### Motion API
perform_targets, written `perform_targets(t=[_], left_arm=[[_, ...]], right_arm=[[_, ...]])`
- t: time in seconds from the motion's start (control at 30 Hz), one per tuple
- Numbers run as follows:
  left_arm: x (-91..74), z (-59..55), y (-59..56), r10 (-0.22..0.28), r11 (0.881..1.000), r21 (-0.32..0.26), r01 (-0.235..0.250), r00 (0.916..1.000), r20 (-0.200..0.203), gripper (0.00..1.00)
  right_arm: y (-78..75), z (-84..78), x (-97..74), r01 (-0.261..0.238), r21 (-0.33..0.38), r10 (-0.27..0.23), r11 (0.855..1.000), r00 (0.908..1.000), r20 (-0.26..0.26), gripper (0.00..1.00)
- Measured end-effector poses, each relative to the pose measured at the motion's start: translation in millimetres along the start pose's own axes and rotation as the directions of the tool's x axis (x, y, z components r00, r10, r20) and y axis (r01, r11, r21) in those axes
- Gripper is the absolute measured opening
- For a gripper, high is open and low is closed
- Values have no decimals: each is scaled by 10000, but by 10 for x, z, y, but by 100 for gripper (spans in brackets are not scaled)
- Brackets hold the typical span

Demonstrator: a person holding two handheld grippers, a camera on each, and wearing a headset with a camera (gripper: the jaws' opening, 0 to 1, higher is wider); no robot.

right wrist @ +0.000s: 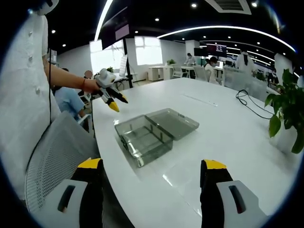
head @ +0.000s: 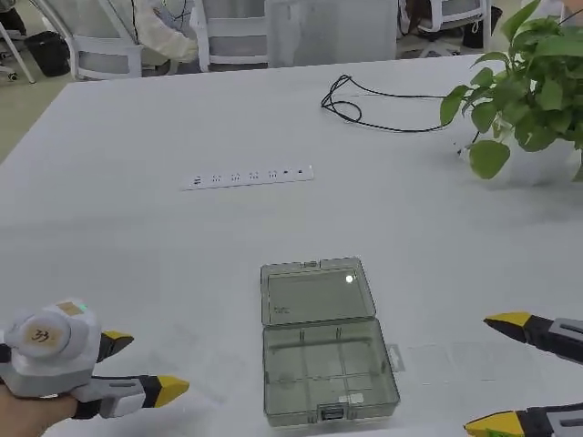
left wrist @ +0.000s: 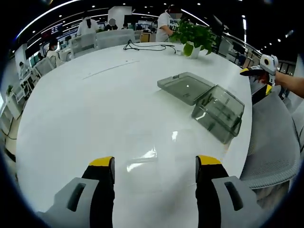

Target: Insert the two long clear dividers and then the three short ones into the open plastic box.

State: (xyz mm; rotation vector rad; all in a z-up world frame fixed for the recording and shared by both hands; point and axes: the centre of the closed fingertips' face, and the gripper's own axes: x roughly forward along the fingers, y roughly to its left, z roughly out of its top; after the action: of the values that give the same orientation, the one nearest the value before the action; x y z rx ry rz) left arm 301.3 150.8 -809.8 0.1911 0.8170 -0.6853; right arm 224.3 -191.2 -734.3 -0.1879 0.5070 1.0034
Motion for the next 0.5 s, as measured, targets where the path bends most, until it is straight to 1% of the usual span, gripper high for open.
perform_targets(t=[0.03, 0.1, 0.2, 0.27, 0.3, 0.37, 0.43, 0.47, 0.5], left_arm=[[2, -44, 17, 91, 9999, -110, -94, 9996, -271, 67], [28, -73, 32, 129, 9998, -156, -136, 9990, -435, 63], [66, -145, 72, 294, 9995, -90, -303, 9958, -868, 59], [84, -170, 90, 389, 9992, -76, -399, 9940, -1025, 56], [84, -203, 100, 449, 9988, -160, -473, 9913, -1236, 55], [106, -207, 112, 518, 9984, -139, -540, 9903, -1287, 53], [109, -257, 142, 702, 9974, -44, -719, 9838, -1652, 51], [126, -258, 145, 705, 9974, -13, -717, 9834, -1670, 49], [134, -284, 162, 807, 9966, -5, -821, 9798, -1832, 48]], right_arm=[[1, -5, 2, -4, 7, 4, 10000, 10000, -8, 85], [3, -12, 7, -17, 30, 17, 10000, 10000, -1, 84], [1, -22, 14, -18, 72, 18, 10000, 10000, 9, 84], [1, -22, 20, -28, 94, 28, 10000, 10000, 31, 84], [-1, -23, 22, -28, 93, 28, 10000, 10000, 31, 84], [-6, -18, 27, -28, 117, 27, 9999, 10000, 60, 84], [-9, -9, 31, -29, 117, 28, 9999, 10000, 84, 84], [-9, -4, 34, -36, 118, 35, 9999, 9999, 101, 84], [-11, -1, 37, -42, 110, 40, 9999, 9999, 106, 84]])
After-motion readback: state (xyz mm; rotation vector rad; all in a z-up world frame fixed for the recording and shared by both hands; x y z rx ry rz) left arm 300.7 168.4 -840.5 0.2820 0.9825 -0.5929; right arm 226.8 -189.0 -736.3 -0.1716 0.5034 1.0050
